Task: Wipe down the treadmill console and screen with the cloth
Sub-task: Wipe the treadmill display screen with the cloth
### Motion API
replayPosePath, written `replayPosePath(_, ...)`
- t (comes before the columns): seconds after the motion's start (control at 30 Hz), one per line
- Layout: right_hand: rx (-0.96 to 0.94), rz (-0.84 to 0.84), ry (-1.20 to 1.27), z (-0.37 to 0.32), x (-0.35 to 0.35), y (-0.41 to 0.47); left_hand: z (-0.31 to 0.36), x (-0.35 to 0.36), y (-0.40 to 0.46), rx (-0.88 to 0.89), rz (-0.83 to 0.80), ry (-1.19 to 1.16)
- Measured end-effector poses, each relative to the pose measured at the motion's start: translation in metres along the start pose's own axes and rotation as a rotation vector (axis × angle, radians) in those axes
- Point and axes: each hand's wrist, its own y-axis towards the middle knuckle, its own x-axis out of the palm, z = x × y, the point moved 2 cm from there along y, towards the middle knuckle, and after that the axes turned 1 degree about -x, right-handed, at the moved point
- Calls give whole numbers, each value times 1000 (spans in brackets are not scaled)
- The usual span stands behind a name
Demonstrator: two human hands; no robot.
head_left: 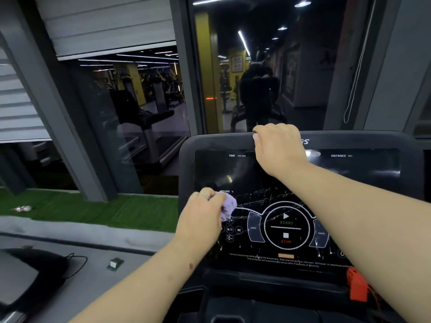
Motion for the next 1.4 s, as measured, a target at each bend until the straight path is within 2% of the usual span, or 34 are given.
replayPosePath(0.07,1,0,3,0,0,0,-12,-8,16,-29,28,-33)
replayPosePath(0.17,3,4,16,2,0,0,-16,-10,20,-210,171,-101)
replayPosePath(0.2,3,8,18,2,1,0,-8,-5,13,-223,163,-93)
replayPosePath(0.3,1,19,17,1,1,0,20,9,-13,-121,22,-83)
replayPosePath(0.4,0,13,22,1,1,0,6,0,2,-34,45,-57)
replayPosePath(0.5,2,14,34,3,0,0,-3,-6,14,-260,209,-112)
replayPosePath(0.53,0,15,33,3,0,-1,5,-2,10,-298,212,-106)
replayPosePath(0.63,-3,19,28,1,0,0,36,15,-8,-165,75,-58)
replayPosePath(0.73,-2,18,35,1,1,0,21,5,6,-53,26,-9)
replayPosePath(0.87,2,14,20,3,1,-1,18,-2,14,-266,190,-64)
replayPosePath(0.97,-4,10,33,2,1,-1,50,15,-8,-129,69,-61)
replayPosePath(1.03,-4,15,38,2,2,-1,39,13,-3,-46,19,-44)
replayPosePath(1.1,-2,14,40,3,3,-1,18,5,18,-95,31,15)
replayPosePath(1.2,0,11,16,3,3,-1,22,3,18,-229,149,-53)
replayPosePath(1.33,-6,16,13,2,2,-2,59,16,-10,-24,-39,-77)
replayPosePath(1.4,-2,10,14,2,2,-2,47,6,6,-8,-25,-85)
